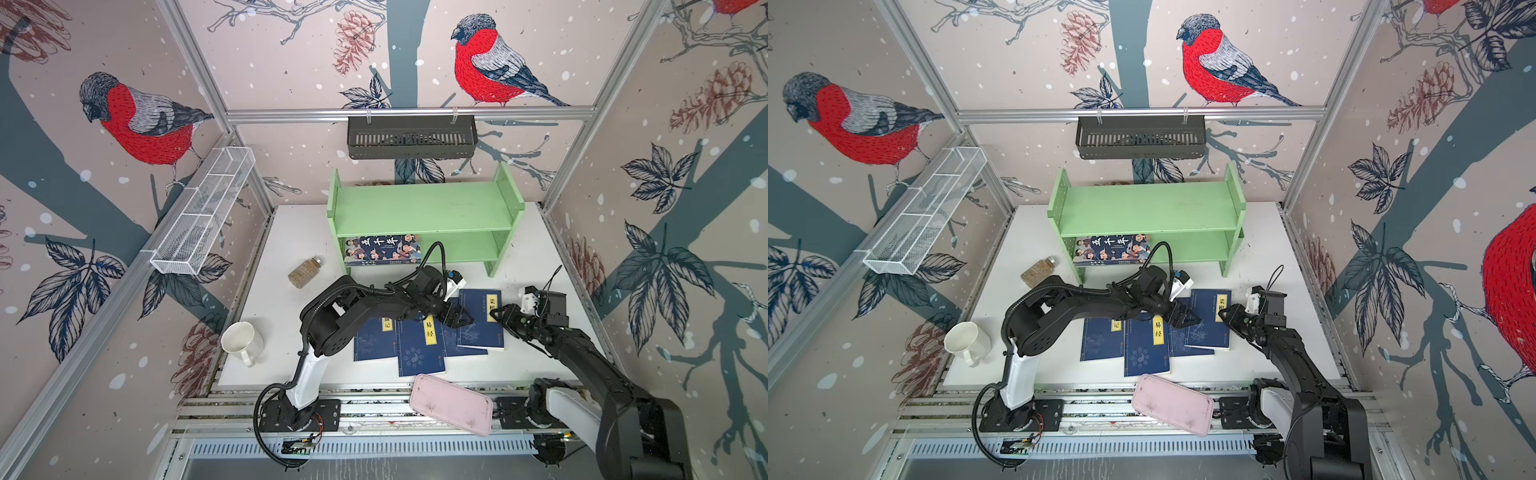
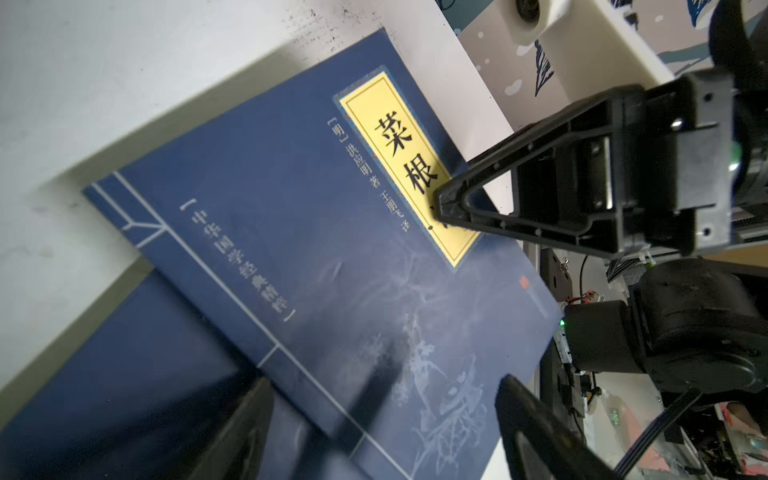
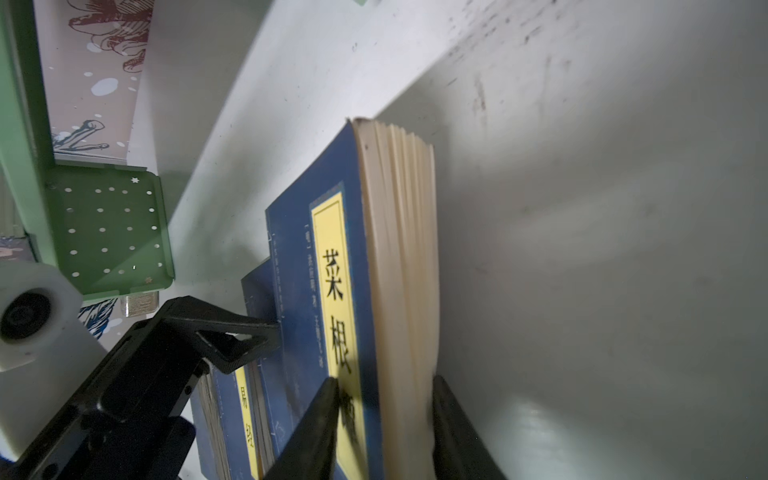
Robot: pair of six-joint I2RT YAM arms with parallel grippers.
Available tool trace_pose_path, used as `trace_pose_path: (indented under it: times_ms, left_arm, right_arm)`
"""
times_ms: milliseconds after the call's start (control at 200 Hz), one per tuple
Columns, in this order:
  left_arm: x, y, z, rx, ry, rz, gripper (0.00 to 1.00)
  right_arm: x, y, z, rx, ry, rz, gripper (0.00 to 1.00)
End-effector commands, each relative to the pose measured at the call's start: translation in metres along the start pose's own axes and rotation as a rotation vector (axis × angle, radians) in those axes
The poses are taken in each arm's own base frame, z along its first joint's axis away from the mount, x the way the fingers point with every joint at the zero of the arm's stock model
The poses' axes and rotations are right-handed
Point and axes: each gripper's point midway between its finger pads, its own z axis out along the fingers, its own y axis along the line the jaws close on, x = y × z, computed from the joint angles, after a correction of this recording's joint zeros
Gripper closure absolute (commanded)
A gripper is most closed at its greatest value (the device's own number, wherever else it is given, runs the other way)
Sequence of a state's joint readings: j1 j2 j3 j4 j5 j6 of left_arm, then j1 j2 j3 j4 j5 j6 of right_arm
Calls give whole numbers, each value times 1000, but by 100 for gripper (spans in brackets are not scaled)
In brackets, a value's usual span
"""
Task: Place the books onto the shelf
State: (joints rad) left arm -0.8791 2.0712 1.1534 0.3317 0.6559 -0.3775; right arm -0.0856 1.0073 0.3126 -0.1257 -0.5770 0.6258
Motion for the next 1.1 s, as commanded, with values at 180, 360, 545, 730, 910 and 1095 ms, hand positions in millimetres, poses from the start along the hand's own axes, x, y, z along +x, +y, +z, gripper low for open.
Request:
trace_pose_path:
  times_ms: [180,360,545,730,910,1095]
  left_arm:
    - [2,-1,-4,-2,14,31,14]
    - [-1,-1,-13,4,10,19,14]
    - [-10,-5,-28,19,-15,16,14]
    - [-30,-7,-57,2,-53,4,14]
    - [-28,-14,-87,-68,-27,9,14]
    - [-20,-23,-110,-78,-62,-5,12]
  right_arm:
    - [9,18,-1,-104,49,-4,72]
    - [8,24,-4,-134,35,-19,89]
    - [7,28,-8,-142,35,-36,96]
    - [3,46,-17,-200,21,-64,96]
    - [3,71,-33,-290,22,-112,96]
    - [10,91,-49,-381,34,-152,95]
